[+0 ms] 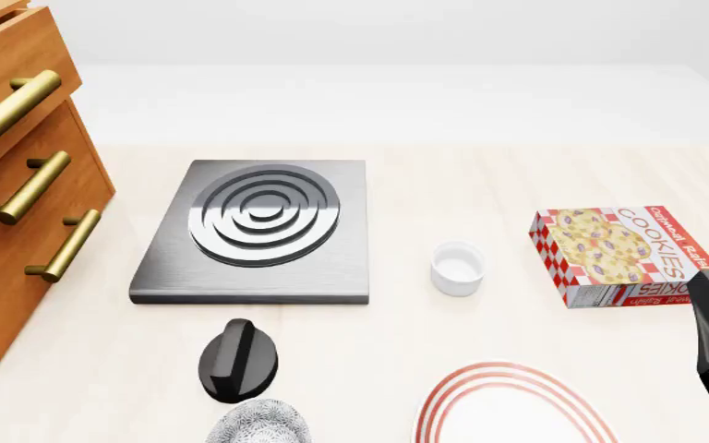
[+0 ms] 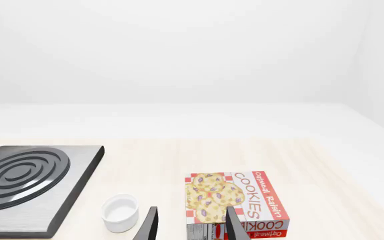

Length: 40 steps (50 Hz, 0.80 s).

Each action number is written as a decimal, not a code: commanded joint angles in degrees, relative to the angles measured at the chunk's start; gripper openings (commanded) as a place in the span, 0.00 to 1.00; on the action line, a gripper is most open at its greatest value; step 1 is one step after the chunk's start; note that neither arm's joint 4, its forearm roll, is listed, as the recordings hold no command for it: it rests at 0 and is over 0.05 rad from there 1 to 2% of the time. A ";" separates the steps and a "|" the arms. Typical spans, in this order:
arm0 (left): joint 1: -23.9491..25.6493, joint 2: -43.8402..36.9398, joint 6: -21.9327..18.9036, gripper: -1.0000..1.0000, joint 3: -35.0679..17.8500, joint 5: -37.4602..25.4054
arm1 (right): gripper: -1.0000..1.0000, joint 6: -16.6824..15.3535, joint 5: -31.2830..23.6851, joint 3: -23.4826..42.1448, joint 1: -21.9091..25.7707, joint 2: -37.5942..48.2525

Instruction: Pick the akita bowl on the wooden cabinet and place it on the plate.

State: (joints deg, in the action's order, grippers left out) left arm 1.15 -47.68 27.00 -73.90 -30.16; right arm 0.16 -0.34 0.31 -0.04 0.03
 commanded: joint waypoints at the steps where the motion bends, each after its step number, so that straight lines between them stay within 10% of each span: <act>1: 2.59 0.59 -1.54 0.00 1.46 0.44 | 1.00 -0.01 0.00 0.00 0.00 0.00; 40: 9.08 0.33 -5.17 0.00 7.49 3.05 | 1.00 0.00 0.01 0.00 0.00 0.00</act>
State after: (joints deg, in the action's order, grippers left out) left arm 8.61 -47.54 22.91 -67.94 -28.02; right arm 0.16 -0.33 0.31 -0.04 0.03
